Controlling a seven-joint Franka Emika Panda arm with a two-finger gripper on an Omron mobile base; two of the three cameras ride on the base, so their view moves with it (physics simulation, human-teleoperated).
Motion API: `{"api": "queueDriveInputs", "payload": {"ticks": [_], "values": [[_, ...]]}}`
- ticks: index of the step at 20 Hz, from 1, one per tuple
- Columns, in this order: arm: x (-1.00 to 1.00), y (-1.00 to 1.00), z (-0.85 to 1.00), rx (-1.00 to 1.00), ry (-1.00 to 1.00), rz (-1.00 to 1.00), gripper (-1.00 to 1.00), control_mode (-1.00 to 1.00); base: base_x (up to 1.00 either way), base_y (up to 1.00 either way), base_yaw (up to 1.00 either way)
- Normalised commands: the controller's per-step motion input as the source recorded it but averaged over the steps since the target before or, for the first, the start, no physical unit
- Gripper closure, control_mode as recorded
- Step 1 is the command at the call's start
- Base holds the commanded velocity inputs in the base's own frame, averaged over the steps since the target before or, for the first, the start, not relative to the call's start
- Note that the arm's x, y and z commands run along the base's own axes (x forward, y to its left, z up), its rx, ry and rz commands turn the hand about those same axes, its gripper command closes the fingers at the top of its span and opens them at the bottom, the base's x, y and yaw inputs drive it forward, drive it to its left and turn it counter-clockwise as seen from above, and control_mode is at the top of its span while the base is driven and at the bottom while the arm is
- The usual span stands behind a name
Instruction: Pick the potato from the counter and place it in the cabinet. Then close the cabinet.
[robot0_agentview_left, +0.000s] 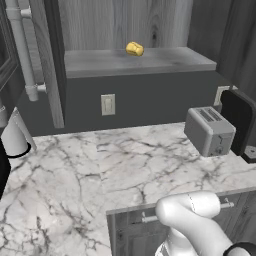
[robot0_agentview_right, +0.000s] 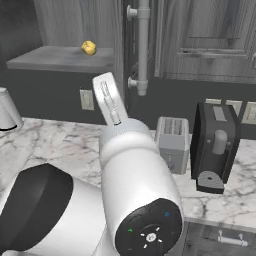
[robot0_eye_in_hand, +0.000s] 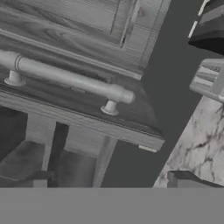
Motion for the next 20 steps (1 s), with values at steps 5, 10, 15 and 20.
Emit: {"api": "queueDriveInputs", "payload": {"ticks": [5, 10, 15, 20], "values": [[0.68, -0.21, -0.19, 0.17, 0.00, 0.00, -1.00, -1.00, 0.00, 0.00, 0.00], [0.52, -0.27, -0.21, 0.16, 0.00, 0.01, -1.00, -1.00, 0.00, 0.00, 0.00], [0.46, -0.31, -0.06, 0.13, 0.00, 0.04, -1.00, -1.00, 0.00, 0.00, 0.00], [0.61, -0.10, -0.04, 0.05, 0.01, 0.12, -1.00, -1.00, 0.00, 0.00, 0.00]]}}
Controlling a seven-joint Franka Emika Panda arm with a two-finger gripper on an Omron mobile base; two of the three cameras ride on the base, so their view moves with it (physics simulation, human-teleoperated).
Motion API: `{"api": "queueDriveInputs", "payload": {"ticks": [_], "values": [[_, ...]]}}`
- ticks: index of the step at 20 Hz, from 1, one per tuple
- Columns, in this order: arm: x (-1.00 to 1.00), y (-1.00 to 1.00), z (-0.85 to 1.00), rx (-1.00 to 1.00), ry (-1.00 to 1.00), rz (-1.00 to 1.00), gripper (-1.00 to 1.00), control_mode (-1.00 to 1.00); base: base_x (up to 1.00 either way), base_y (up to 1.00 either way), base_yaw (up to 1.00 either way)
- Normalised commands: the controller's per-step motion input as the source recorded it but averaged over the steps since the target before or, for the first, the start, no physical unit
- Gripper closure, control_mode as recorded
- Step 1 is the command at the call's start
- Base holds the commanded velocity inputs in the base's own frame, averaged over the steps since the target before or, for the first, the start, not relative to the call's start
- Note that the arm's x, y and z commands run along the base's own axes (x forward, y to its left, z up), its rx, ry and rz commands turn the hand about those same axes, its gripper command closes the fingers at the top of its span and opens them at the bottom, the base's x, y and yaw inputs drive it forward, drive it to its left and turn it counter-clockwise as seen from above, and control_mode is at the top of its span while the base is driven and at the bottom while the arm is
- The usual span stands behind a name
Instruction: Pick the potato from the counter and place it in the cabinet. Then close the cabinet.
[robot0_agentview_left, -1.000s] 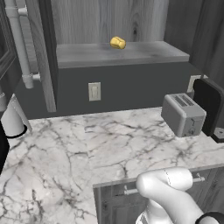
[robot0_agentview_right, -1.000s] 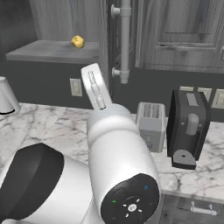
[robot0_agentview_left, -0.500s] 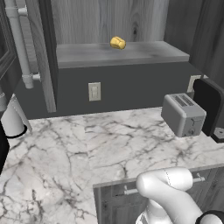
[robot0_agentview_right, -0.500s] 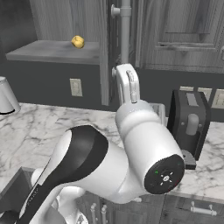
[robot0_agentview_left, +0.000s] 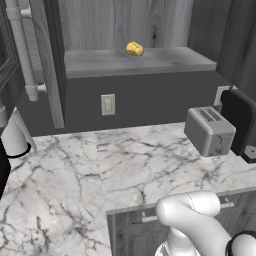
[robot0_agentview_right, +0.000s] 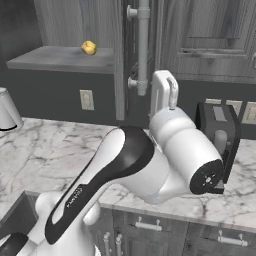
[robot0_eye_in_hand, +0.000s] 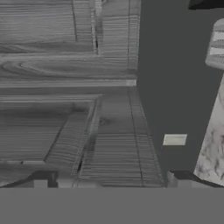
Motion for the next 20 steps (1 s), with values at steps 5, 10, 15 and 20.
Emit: {"api": "queueDriveInputs", "payload": {"ticks": [5, 10, 15, 20], "values": [[0.51, 0.00, -0.07, 0.00, 0.03, 0.19, -1.00, -1.00, 0.00, 0.00, 0.00], [0.27, 0.00, -0.01, 0.00, 0.00, 0.20, -1.00, -1.00, 0.00, 0.00, 0.00], [-0.19, 0.16, 0.00, 0.00, -0.09, 0.27, -1.00, -1.00, 0.00, 0.00, 0.00], [-0.30, 0.66, 0.04, 0.00, -0.15, 0.28, -1.00, -1.00, 0.00, 0.00, 0.00]]}}
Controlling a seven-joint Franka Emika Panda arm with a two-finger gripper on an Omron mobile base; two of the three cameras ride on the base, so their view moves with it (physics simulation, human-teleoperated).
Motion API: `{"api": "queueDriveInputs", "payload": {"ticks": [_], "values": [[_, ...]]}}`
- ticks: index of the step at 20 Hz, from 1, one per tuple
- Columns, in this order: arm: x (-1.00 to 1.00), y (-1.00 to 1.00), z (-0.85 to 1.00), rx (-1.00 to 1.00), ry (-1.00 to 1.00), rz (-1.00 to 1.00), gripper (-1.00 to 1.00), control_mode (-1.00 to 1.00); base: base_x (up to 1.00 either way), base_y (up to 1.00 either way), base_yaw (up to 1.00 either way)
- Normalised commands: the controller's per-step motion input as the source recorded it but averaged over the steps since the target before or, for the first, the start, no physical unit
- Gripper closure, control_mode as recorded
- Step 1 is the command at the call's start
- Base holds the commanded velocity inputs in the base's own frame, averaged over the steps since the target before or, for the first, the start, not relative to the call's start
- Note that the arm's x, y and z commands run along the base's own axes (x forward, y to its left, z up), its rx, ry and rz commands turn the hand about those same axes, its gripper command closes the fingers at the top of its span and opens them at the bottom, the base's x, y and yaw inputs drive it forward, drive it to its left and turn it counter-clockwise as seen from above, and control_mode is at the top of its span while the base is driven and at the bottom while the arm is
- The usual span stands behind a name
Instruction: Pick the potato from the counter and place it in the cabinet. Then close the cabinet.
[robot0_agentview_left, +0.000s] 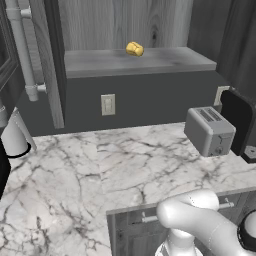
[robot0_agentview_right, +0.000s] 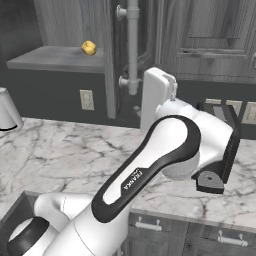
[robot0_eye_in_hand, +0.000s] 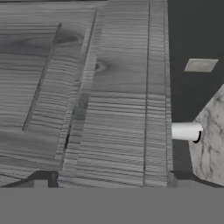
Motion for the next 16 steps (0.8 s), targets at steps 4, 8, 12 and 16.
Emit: {"api": "queueDriveInputs", "payload": {"ticks": [4, 8, 12, 16], "values": [[0.02, 0.98, 0.09, -0.05, -0.04, 0.25, -1.00, -1.00, 0.00, 0.00, 0.00], [0.62, 0.79, 0.01, -0.02, 0.00, 0.15, -1.00, -1.00, 0.00, 0.00, 0.00], [1.00, 0.59, 0.00, 0.00, 0.00, 0.04, -1.00, -1.00, 0.00, 0.00, 0.00], [1.00, 0.58, 0.00, 0.00, 0.00, 0.00, -1.00, -1.00, 0.00, 0.00, 0.00]]}}
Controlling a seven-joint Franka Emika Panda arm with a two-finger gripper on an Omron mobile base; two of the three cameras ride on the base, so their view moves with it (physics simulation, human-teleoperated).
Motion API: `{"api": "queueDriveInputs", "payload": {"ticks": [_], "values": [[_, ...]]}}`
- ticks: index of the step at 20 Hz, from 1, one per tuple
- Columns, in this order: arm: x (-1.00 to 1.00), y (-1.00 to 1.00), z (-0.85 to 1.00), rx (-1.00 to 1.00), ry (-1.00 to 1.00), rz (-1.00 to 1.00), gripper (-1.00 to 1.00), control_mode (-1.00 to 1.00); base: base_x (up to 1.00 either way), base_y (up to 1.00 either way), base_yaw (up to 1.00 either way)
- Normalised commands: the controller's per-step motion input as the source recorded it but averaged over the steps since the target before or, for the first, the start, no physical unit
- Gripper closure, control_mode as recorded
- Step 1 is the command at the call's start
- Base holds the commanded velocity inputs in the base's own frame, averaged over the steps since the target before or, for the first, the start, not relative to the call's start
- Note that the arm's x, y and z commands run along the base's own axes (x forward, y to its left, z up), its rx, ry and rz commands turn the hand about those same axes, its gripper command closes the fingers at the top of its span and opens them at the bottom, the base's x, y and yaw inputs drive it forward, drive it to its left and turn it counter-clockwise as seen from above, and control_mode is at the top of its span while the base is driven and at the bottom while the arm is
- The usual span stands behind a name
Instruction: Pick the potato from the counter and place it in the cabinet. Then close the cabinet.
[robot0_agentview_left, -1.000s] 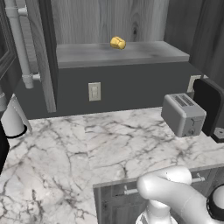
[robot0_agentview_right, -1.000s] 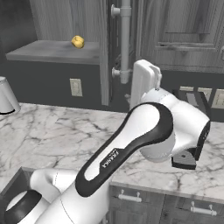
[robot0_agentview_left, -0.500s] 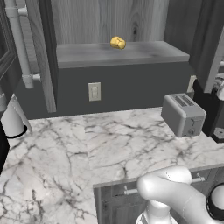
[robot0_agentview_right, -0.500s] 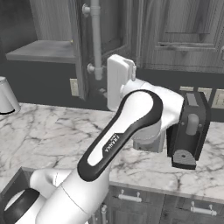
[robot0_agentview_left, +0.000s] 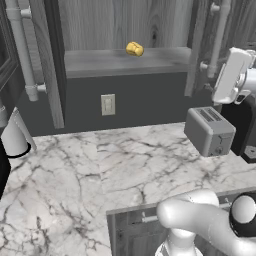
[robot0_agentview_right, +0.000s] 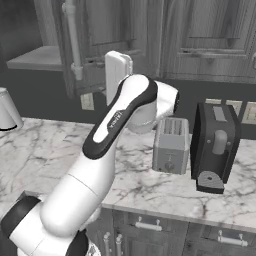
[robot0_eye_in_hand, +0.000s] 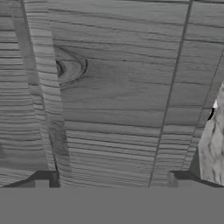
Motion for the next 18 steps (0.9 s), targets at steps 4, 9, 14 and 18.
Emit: {"api": "queueDriveInputs", "payload": {"ticks": [4, 9, 14, 18], "values": [[1.00, 0.56, -0.01, 0.00, 0.00, 0.00, -1.00, -1.00, 0.00, 0.00, 0.00], [1.00, 0.64, -0.11, -0.02, -0.05, -0.01, -1.00, -1.00, 0.00, 0.00, 0.00], [1.00, 0.69, -0.12, -0.03, -0.12, -0.12, -1.00, -1.00, 0.00, 0.00, 0.00], [1.00, 0.74, -0.04, -0.08, -0.17, -0.25, -1.00, -1.00, 0.00, 0.00, 0.00]]}}
